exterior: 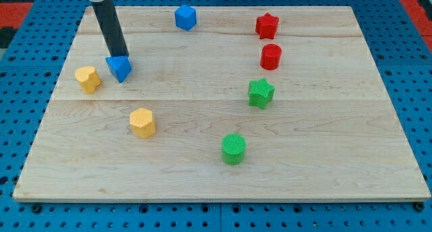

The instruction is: Adjust the blue cube vertically above the blue triangle

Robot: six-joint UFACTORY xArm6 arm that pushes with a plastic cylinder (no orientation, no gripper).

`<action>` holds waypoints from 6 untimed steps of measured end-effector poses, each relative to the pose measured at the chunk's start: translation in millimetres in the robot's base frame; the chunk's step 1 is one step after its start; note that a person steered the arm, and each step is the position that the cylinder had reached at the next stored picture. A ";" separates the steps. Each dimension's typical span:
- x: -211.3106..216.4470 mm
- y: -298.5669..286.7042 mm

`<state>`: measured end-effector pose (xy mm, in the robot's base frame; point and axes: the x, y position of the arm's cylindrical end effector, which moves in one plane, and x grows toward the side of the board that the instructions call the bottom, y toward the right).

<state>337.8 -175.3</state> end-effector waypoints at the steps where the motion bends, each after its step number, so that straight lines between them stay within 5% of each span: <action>1: -43.0 67.7; 4: -73.1 166.2; 6: -125.6 145.6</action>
<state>212.3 -29.7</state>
